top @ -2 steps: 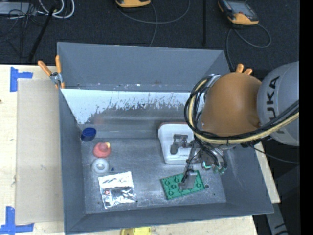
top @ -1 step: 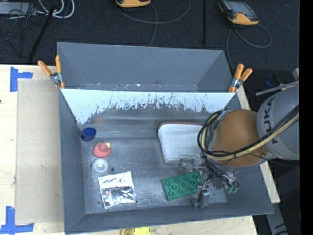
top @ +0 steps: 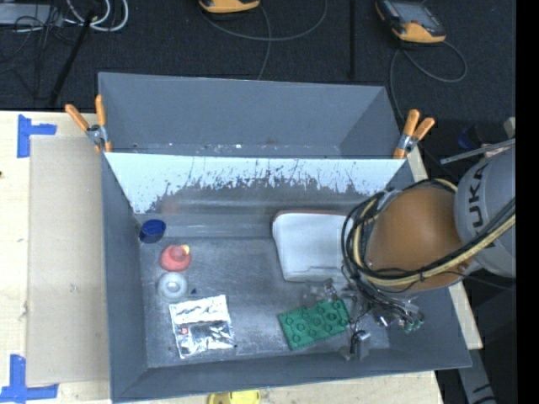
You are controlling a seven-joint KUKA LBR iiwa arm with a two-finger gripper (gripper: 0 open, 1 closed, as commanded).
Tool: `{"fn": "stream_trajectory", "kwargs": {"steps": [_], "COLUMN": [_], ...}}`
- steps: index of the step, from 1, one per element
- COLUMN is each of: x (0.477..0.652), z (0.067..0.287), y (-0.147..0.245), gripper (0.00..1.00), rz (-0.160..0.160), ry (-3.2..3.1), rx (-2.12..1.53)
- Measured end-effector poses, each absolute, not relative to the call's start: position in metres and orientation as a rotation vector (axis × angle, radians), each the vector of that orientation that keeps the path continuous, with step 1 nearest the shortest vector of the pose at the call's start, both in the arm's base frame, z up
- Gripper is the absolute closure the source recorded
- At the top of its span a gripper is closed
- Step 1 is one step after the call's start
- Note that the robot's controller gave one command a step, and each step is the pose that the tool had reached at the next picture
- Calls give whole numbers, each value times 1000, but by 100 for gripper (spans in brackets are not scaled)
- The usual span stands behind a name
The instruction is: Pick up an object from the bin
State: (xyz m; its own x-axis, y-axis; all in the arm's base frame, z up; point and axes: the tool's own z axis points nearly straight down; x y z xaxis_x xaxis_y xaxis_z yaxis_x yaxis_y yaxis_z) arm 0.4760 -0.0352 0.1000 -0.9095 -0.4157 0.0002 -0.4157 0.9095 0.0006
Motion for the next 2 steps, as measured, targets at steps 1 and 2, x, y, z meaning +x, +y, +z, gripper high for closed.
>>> {"fn": "stream_trajectory", "kwargs": {"steps": [1,2], "x": [486,487], "z": [99,70], "y": [-41,-40], "gripper": [0,0], "rz": [-1,0], "ry": [-3035,-3016], "rx": [811,900]}}
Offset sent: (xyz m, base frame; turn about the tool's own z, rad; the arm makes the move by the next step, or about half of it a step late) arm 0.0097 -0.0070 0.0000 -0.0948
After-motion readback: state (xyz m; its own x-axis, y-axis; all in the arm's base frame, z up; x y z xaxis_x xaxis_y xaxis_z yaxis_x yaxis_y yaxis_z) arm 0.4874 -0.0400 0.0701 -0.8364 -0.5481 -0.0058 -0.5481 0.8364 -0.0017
